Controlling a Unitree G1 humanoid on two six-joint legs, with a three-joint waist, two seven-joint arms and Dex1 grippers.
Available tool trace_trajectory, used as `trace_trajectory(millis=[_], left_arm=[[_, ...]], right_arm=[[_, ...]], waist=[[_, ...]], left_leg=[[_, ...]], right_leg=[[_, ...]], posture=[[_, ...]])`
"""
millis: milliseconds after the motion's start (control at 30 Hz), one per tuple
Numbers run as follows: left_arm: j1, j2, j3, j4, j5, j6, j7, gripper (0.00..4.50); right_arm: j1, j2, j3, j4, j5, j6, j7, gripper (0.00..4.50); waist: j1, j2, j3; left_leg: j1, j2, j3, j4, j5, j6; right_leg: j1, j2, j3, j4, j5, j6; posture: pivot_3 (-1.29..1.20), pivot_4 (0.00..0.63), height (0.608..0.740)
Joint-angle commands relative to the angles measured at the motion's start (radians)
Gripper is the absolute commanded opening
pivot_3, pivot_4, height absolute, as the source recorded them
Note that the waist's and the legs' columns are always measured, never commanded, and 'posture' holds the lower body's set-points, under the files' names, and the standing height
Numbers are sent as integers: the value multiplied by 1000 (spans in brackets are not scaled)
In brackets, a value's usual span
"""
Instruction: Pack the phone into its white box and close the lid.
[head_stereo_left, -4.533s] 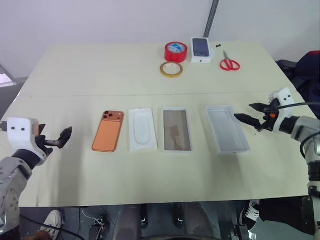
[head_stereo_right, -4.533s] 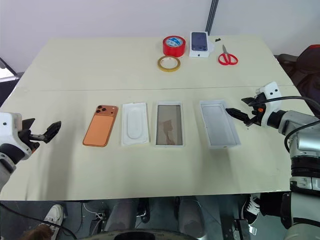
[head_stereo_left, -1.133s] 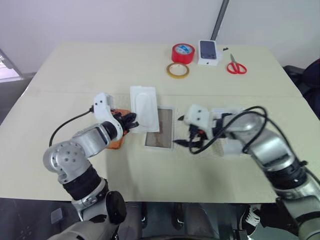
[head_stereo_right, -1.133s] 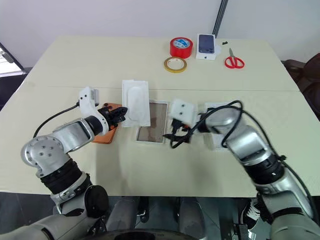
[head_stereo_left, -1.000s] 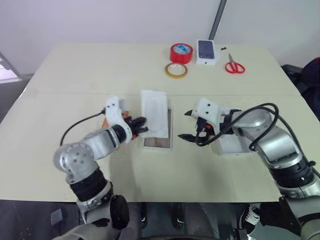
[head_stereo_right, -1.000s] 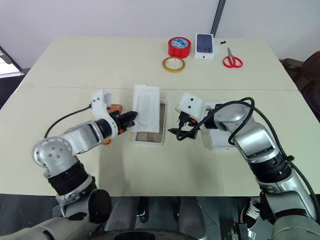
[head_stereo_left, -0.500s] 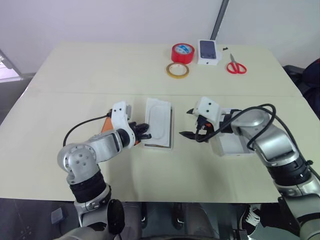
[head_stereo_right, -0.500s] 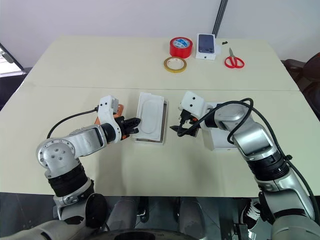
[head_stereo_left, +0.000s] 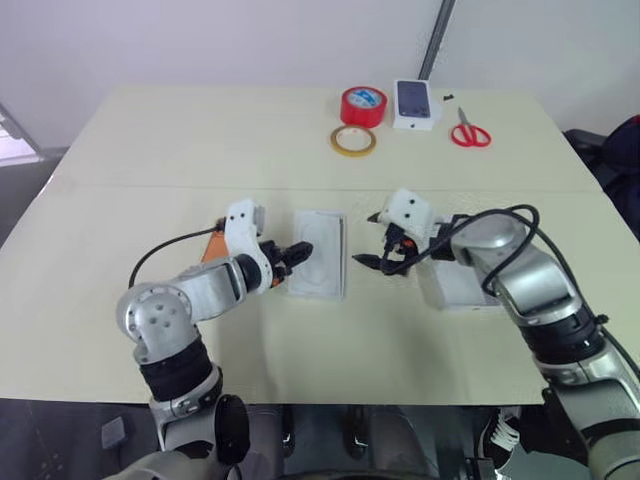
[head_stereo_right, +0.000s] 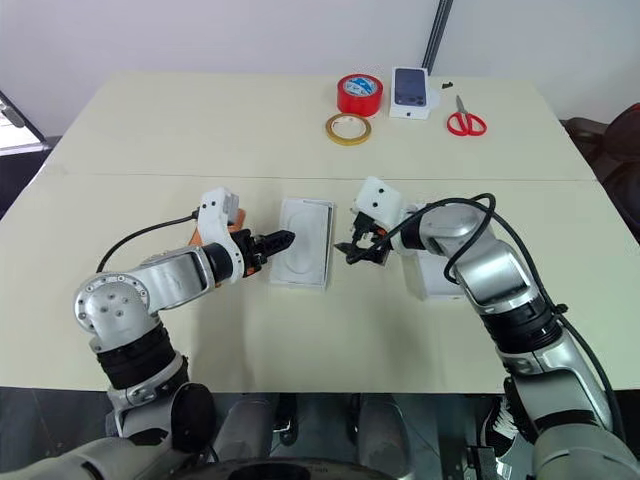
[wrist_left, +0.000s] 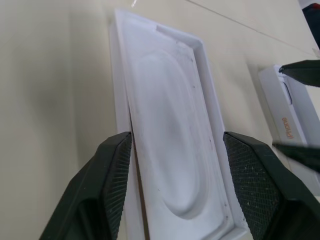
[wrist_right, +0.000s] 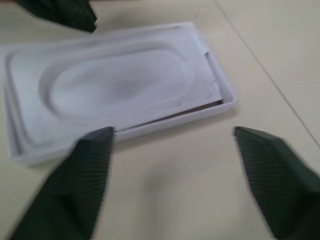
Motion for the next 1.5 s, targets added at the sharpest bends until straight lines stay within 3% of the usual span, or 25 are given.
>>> trace_trajectory(millis=[33, 100, 167, 300, 567, 833, 1500], left_arm=[[-34, 65, 17, -54, -20, 9, -50, 3035], [-5, 190, -36, -81, 9, -61, -128, 3035], [74, 363, -140, -119, 81, -215, -256, 3035], [296, 568, -228, -157, 194, -556, -542, 3035], [535, 654, -159, -153, 182, -793, -803, 3035], [623, 675, -131, -163, 167, -846, -859, 3035], [629, 658, -148, -160, 180, -869, -830, 3035]], right_arm=[[-58, 40, -33, 15, 5, 52, -46, 2103], [-91, 85, -20, 32, 3, 76, -73, 923], [-121, 144, -3, 42, 5, 109, -104, 60], [-170, 269, 28, 109, -30, 171, -204, 60], [-223, 435, 67, 272, -88, 149, -334, 60], [-243, 505, 74, 393, -142, 110, -404, 60], [-196, 407, 131, 280, -198, 195, -340, 60]], waist=[[0, 0, 0], [-2, 0, 0], [-15, 0, 0], [-26, 1, 0], [-27, 1, 0], [-29, 2, 0], [-28, 2, 0]], left_leg=[[0, 0, 0, 0, 0, 0], [0, 0, 0, 0, 0, 0], [0, 0, 1, -1, 0, -1], [0, 1, 2, -5, 1, -6], [-6, 1, 2, -10, 2, -10], [-7, 2, 2, -13, 4, -12], [-7, 2, 2, -13, 6, -10]], right_leg=[[0, 0, 0, 0, 0, 0], [0, 0, 0, 0, 0, 0], [-1, 0, 0, 1, 0, 0], [-5, -1, 1, 2, 0, -1], [-12, -5, 1, 0, 2, -4], [-14, -1, 1, 0, 2, -4], [-14, 0, 1, 1, 2, -3]], posture=[[0, 150, 730], [0, 150, 730], [0, 150, 730], [0, 150, 730], [0, 150, 730], [0, 150, 730], [0, 150, 730]])
